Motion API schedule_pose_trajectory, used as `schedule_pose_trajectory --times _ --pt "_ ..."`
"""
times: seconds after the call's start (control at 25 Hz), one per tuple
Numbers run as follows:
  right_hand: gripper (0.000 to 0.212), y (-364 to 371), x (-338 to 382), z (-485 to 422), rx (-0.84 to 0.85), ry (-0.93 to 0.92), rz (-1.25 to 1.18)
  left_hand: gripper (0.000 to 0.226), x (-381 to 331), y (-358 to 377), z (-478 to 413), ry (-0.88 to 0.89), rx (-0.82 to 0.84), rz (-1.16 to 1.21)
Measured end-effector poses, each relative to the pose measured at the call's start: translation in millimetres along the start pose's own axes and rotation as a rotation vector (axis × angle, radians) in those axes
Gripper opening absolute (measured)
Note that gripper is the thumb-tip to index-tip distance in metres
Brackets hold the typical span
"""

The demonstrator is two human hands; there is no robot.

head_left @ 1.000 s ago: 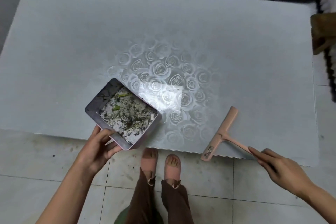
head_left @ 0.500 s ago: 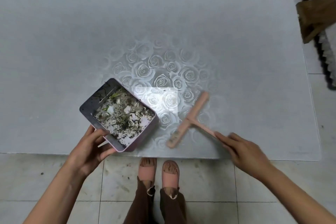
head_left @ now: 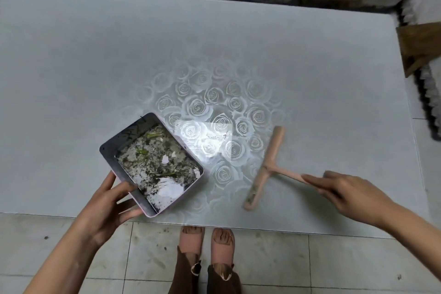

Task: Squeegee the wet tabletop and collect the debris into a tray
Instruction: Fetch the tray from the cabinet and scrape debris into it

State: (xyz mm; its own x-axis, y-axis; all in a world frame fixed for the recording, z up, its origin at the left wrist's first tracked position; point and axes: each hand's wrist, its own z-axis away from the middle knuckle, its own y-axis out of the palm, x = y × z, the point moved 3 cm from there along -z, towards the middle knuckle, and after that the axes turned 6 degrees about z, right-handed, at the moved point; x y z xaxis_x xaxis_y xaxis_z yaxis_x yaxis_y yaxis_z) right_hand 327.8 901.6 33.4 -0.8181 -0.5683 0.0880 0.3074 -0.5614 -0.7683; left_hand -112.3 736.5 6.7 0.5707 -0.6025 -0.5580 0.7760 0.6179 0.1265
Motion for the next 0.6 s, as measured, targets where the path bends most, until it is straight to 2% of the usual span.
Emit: schedule_pose_trajectory --times 0.12,0.2,0.28,0.36,0.44,0.6 --pt "0.048 -16 69 -61 -0.067 -0.116 0.006 0.048 2 -8 -4 -0.009 -0.027 0.005" --pt "0.047 -36 86 -89 -0.139 -0.213 0.072 0.048 6 -13 -2 -0.011 -0.048 0.029" --pt "0.045 -60 56 -97 -0.128 -0.256 0.122 0.049 10 -23 0 -0.024 -0.071 0.031" --pt "0.044 -75 9 -92 -0.004 -0.179 0.197 0.055 8 -36 2 -0.042 -0.082 0.040" --pt "0.044 -82 10 -96 0.030 -0.135 0.208 0.060 4 -48 4 -0.043 -0.101 0.031" --pt "0.047 -68 137 -141 0.029 -0.359 0.151 0.064 -2 -76 8 -0.050 -0.134 -0.030"
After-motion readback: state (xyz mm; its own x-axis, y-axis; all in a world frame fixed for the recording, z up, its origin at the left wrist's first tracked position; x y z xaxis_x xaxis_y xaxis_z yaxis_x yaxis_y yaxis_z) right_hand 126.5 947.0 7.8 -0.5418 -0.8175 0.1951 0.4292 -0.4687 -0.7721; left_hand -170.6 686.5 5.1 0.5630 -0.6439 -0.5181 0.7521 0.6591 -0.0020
